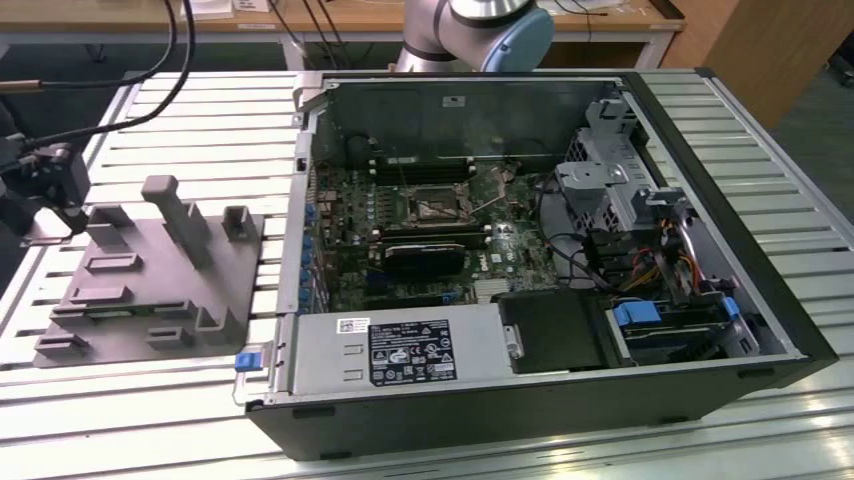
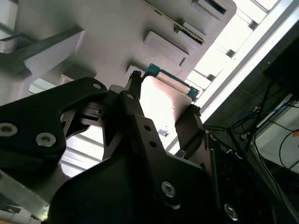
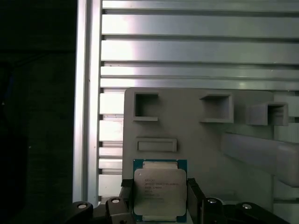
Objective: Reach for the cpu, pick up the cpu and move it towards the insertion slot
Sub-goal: 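Pick up the cpu and move it towards the insertion slot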
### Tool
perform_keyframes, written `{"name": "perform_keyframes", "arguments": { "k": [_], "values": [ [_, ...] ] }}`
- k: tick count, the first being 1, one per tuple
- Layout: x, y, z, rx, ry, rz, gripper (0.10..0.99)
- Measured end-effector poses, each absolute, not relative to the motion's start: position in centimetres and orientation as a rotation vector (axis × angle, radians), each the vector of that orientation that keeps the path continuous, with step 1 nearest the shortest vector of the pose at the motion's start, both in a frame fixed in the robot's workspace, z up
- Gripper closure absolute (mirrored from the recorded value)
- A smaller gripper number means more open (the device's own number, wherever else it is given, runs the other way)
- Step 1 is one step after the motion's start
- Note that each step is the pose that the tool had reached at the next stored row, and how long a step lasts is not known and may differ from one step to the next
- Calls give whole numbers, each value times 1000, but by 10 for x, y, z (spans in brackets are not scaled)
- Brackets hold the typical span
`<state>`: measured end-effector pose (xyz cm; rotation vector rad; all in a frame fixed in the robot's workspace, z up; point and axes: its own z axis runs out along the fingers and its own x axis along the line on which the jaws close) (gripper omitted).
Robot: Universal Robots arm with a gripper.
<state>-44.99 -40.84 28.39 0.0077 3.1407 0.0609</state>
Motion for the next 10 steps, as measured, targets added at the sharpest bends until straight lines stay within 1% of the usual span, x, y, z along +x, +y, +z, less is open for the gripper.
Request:
{"name": "perform_keyframes", "arguments": {
  "k": [10],
  "values": [
    [-450,-408,317,8,3141,59,545]
  ]
}}
